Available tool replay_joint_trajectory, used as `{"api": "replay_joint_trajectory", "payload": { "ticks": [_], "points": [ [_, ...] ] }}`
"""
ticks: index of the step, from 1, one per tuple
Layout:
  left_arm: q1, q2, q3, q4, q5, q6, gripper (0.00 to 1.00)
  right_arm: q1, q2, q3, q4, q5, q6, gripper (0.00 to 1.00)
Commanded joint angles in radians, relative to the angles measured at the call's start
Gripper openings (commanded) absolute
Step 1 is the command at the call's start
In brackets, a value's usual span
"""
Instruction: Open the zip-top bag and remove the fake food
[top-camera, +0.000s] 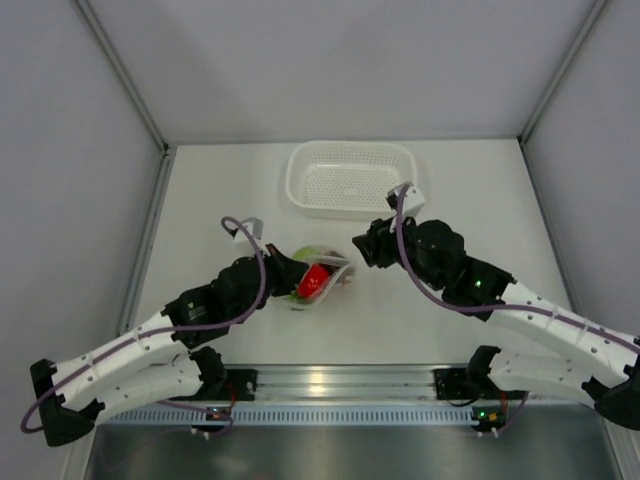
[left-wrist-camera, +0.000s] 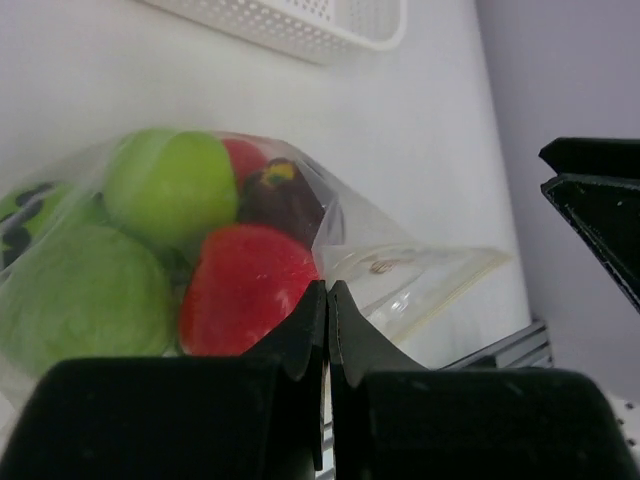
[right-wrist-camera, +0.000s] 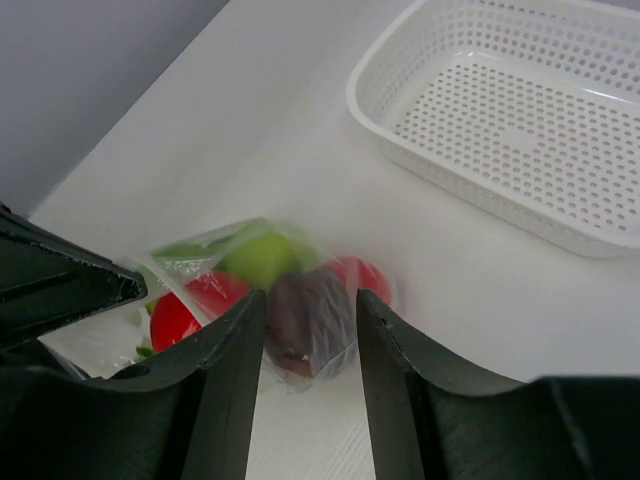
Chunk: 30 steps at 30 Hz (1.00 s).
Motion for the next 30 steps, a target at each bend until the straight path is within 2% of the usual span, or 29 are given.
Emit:
{"api": "replay_joint_trajectory", "payload": {
  "ticks": [1,5,6,8,9,11,17,21,24,30],
  "points": [
    [-0.068,-0.061,-0.027,0.125,-0.258,-0.213,0.00,-0.013,-0.025,0.086,-0.046,0.028,0.107,0.43],
    [-0.162,0.058,0.040,0.150,-0.405,-0.267,0.00,-0.013,-0.045,0.113,-0.088,-0.039,0.141,0.47],
    [-0.182,0.081,0.052,0.147,-0.474,-0.288,0.00,-0.013,-0.045,0.116,-0.086,-0.114,0.147,0.47],
    [-0.228,0.144,0.082,0.147,-0.531,-0.358,0.00,-0.013,-0.036,0.110,-0.063,-0.209,0.163,0.48],
    [-0.237,0.164,0.089,0.147,-0.554,-0.379,0.00,-0.013,-0.028,0.102,-0.046,-0.312,0.166,0.48],
    [-0.247,0.213,0.114,0.145,-0.590,-0.429,0.00,-0.010,-0.007,0.073,-0.026,-0.372,0.178,0.48],
    [-0.256,0.256,0.123,0.147,-0.649,-0.566,0.00,0.024,0.028,-0.011,-0.013,-0.271,0.224,0.48],
    [-0.257,0.276,0.143,0.147,-0.683,-0.572,0.00,0.027,0.012,-0.082,0.049,-0.257,0.235,0.50],
    [-0.257,0.288,0.169,0.147,-0.680,-0.551,0.00,0.027,0.039,-0.094,0.107,-0.273,0.181,0.57],
    [-0.257,0.274,0.174,0.144,-0.682,-0.537,0.00,0.028,0.188,-0.019,0.136,-0.224,0.068,0.58]
  ]
}}
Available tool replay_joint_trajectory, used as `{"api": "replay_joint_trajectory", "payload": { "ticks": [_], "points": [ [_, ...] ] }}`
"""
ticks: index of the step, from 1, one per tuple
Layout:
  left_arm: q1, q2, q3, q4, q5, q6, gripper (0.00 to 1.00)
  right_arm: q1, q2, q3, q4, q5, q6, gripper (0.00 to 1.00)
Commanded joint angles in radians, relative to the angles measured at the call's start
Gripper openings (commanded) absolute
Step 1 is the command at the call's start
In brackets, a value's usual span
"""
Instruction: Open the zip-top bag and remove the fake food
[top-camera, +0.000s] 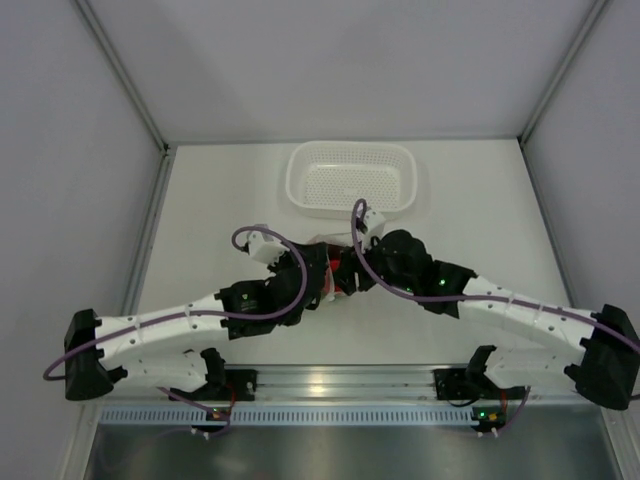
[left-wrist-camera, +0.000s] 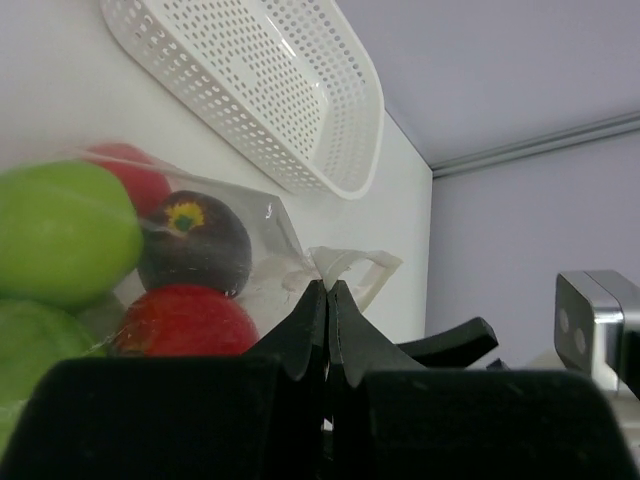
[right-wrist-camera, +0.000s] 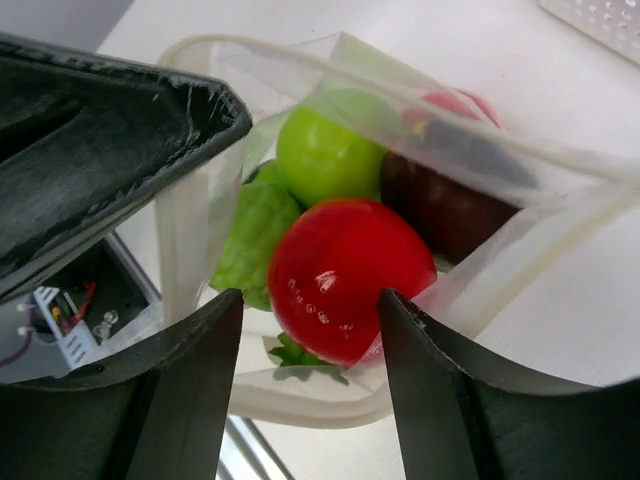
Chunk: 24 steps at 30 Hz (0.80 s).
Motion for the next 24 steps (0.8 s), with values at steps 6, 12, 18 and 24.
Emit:
{"api": "replay_joint_trajectory", "payload": {
  "ticks": [6,12,18,24],
  "points": [
    [-0.004,-0.073,0.008,0.044,-0.033,0.015,0.00,0.016,0.187,0.136,0.089,0.105,-0.142,0.73],
    [-0.004,-0.159,-0.063,0.041,-0.064,0.013,0.00,0.018,0.276,0.126,0.147,0.093,-0.095,0.87],
    [-0.001,-0.186,-0.100,0.041,-0.082,-0.004,0.00,0.021,0.321,0.112,0.189,0.067,-0.032,0.81],
    [0.004,-0.208,-0.127,0.021,-0.107,-0.020,0.00,0.033,0.342,0.141,0.139,0.101,-0.032,0.84]
  ]
}}
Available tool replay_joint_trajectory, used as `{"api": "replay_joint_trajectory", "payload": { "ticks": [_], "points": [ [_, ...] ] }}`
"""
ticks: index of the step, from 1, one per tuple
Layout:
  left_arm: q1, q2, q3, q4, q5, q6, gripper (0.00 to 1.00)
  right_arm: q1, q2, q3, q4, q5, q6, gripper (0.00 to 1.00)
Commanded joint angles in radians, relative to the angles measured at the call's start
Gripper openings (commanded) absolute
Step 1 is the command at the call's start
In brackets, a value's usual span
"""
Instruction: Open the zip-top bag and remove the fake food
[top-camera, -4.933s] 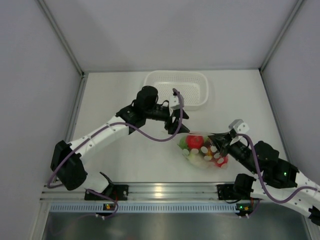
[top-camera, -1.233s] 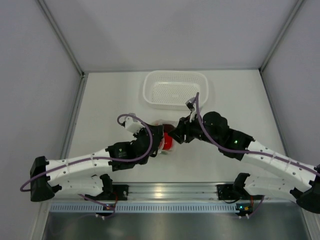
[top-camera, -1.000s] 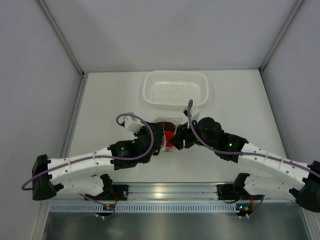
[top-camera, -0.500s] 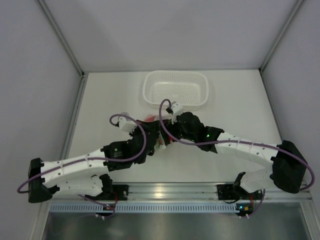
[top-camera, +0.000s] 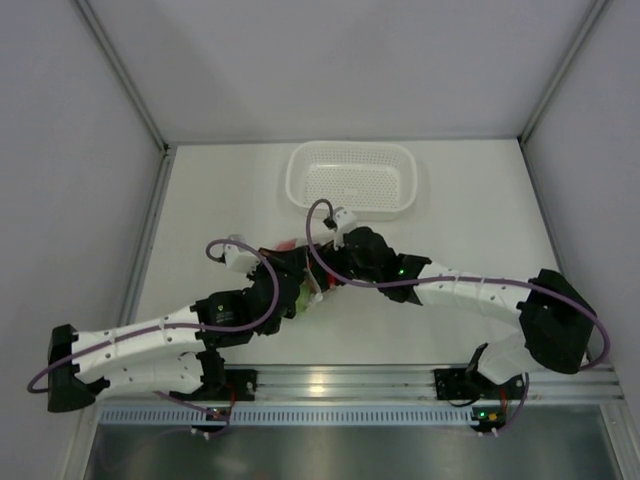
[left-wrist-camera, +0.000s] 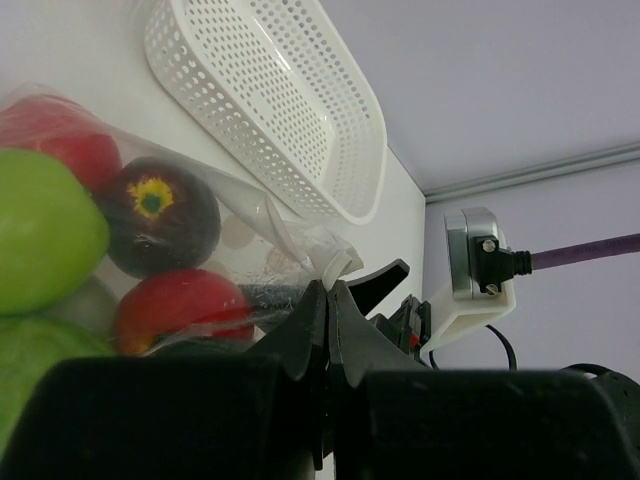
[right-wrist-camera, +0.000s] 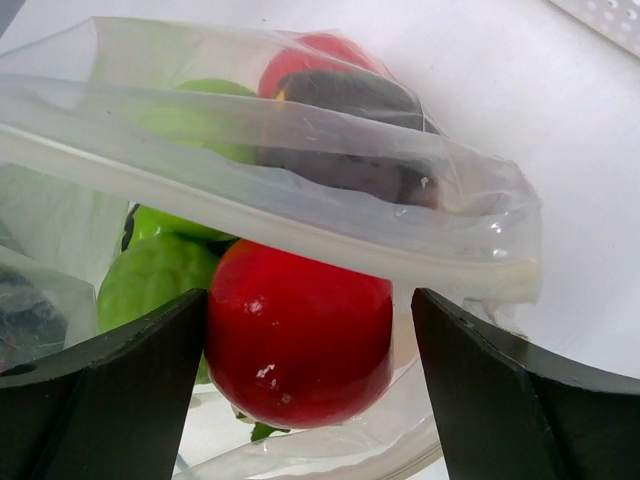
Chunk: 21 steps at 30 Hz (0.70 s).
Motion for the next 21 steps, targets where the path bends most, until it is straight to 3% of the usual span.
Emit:
{"api": "replay_joint_trajectory", "payload": {
  "ticks": [1,4,6,9,10,13,21],
  "points": [
    [0.004,-0.041,-0.017,0.035,-0.059,-0.025,0.00,0.018,0.023,0.039,0.018,0.018,0.012,0.85],
    [0.007,-0.050,-0.029,0.035,-0.067,-0.029,0.00,0.018,0.047,0.039,0.023,0.007,0.035,0.84],
    [0.008,-0.053,-0.034,0.032,-0.070,-0.028,0.00,0.018,0.063,0.041,0.029,-0.008,0.047,0.79],
    [0.009,-0.056,-0.043,0.031,-0.079,-0.029,0.00,0.018,0.055,0.041,0.050,-0.045,0.062,0.62],
    [0.011,-0.058,-0.046,0.029,-0.081,-0.032,0.00,0.018,0.052,0.043,0.053,-0.057,0.062,0.52],
    [0.012,-0.065,-0.061,0.023,-0.086,-0.053,0.00,0.018,0.029,0.046,0.059,-0.059,0.064,0.42],
    [0.014,-0.055,-0.074,0.020,-0.093,-0.049,0.00,0.020,-0.029,0.061,0.047,-0.057,0.058,0.31]
  ]
}}
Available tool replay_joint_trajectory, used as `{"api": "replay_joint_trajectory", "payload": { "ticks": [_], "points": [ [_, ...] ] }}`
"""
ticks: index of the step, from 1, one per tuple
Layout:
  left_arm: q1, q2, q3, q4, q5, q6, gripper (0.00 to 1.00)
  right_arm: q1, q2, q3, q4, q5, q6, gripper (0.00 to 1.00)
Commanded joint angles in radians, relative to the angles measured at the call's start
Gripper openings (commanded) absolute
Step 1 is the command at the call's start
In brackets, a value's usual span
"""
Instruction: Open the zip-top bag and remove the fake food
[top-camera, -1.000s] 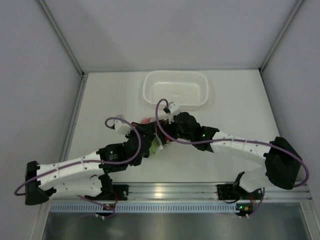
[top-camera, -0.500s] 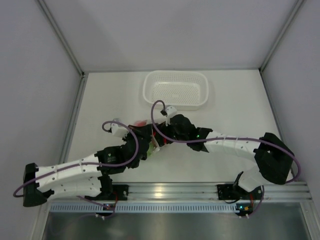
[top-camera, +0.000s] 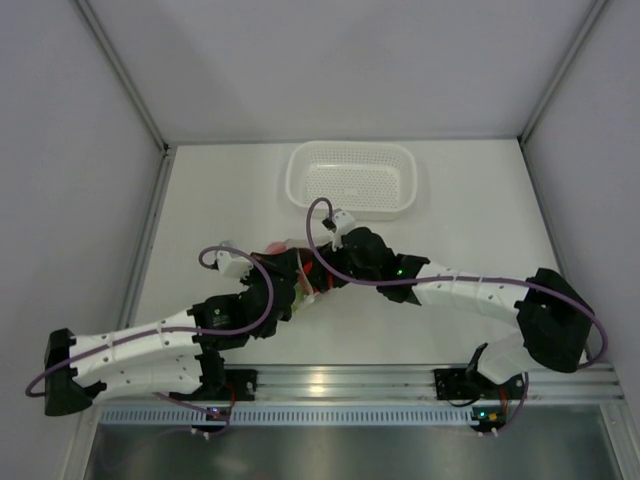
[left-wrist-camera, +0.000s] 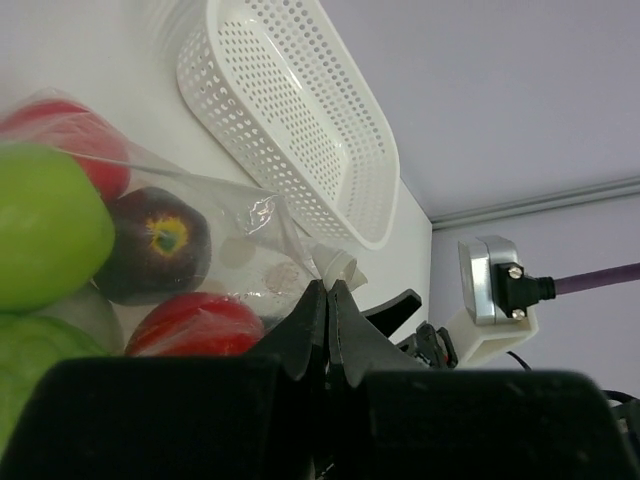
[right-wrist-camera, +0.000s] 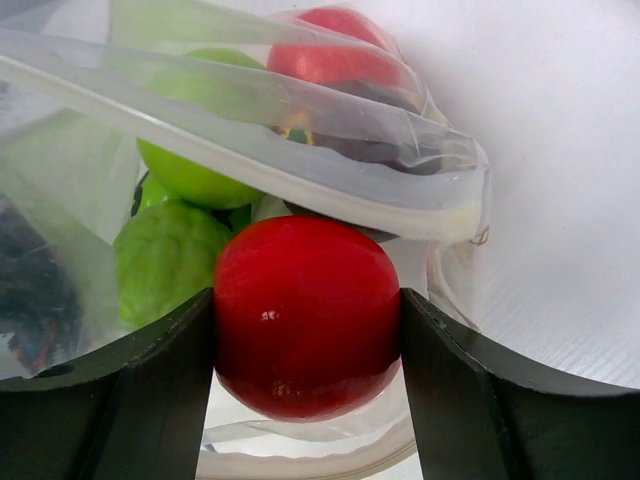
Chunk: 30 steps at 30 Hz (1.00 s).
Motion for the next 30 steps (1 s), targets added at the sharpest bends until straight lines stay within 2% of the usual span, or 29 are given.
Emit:
{"api": "replay_joint_trajectory", "payload": {
  "ticks": [1,11,16,19,22,25,30],
  "points": [
    [0.006,0.003,0.000,0.023,-0.040,-0.007,0.00,0.013,-0.061,0.064,0.027,-0.010,-0.005,0.30],
    [0.006,0.001,-0.026,0.023,-0.055,0.042,0.00,0.015,-0.218,0.120,-0.094,0.022,-0.040,0.30],
    [0.012,-0.014,-0.021,0.003,-0.089,0.109,0.00,-0.002,-0.311,0.137,-0.200,0.166,-0.088,0.31],
    [0.024,-0.022,-0.020,0.005,-0.090,0.172,0.00,-0.074,-0.340,0.151,-0.229,0.201,-0.118,0.31],
    [0.032,-0.039,-0.031,0.005,-0.084,0.209,0.00,-0.183,-0.318,0.197,-0.244,0.192,-0.147,0.31],
    [0.035,-0.059,-0.043,0.006,-0.069,0.224,0.00,-0.288,-0.228,0.283,-0.258,0.198,-0.192,0.31],
    [0.037,-0.083,-0.029,0.011,-0.031,0.266,0.00,-0.424,0.083,0.539,-0.327,0.254,-0.275,0.33]
  ]
}}
